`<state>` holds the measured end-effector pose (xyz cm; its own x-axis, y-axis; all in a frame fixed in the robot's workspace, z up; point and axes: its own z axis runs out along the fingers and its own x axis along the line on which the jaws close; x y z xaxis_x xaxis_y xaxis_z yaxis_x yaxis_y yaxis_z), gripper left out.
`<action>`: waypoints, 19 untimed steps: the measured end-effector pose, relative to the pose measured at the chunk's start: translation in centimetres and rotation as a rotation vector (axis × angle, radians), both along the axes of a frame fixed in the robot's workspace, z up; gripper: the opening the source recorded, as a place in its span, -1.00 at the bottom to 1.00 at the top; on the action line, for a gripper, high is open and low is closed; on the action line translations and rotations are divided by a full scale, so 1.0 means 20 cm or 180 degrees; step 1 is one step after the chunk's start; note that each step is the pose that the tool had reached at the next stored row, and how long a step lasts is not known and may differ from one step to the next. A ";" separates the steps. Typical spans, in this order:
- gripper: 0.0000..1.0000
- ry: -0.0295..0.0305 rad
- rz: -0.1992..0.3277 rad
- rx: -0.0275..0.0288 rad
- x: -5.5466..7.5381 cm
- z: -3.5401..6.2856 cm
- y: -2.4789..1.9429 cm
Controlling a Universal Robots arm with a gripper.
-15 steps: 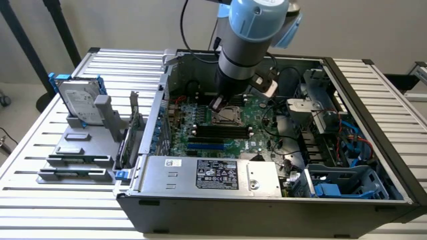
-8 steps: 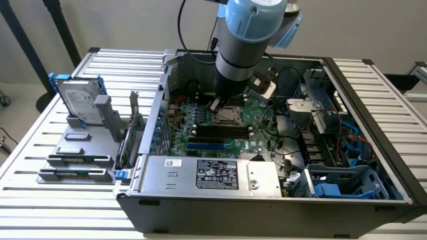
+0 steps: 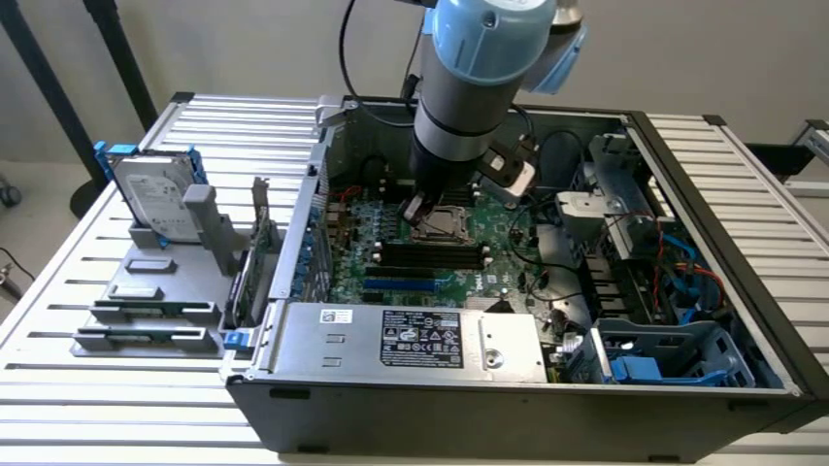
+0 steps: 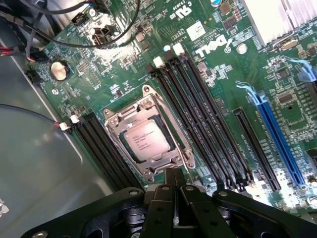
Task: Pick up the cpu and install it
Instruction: 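Install the first cpu locking lever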
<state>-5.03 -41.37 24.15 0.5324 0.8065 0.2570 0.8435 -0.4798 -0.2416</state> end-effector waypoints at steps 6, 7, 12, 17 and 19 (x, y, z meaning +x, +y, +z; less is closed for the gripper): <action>-0.79 0.0004 0.0000 0.0000 0.00 0.029 -0.062; -0.79 0.0007 0.0000 0.0000 -0.01 0.029 -0.072; -0.79 0.0023 0.0000 0.0000 -0.04 0.023 -0.078; -0.79 0.0025 0.0000 -0.0001 -0.06 0.006 -0.079; -0.79 0.0025 0.0000 0.0000 -0.06 0.003 -0.078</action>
